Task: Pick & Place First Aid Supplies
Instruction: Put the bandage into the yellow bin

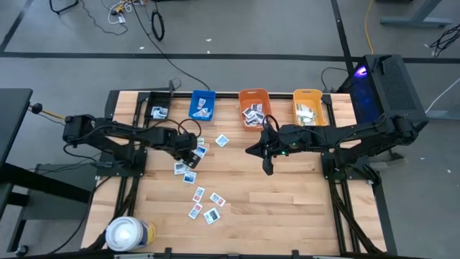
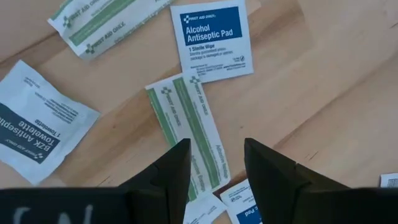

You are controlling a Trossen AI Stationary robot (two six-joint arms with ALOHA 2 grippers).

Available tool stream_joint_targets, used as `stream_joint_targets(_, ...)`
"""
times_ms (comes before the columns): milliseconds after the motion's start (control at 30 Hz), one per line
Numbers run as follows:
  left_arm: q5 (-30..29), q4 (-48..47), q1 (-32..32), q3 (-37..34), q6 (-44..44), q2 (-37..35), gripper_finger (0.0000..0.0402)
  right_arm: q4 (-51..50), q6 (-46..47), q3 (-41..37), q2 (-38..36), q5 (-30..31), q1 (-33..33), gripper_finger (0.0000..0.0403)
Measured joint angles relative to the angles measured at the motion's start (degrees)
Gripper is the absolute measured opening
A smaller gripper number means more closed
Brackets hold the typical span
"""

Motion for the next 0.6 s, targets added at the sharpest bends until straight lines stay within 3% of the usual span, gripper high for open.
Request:
stream_joint_targets(100, 1.5, 0.2, 0.0, 0.0, 0.1, 0.0, 0.0154, 0.0, 0.0, 0.0, 0.0, 0.0, 0.0, 0.0013)
stream_joint_targets(433, 1.5, 9.5, 0.0, 0.0, 12.7, 0.0, 0.0154, 0.0, 0.0, 0.0, 0.0, 0.0, 0.0, 0.0013)
stream_joint_targets(600, 7.7, 8.8, 1.2, 0.8, 14.5, 0.0, 0.0154, 0.0, 0.0, 0.0, 0.0, 0.0, 0.0, 0.0013)
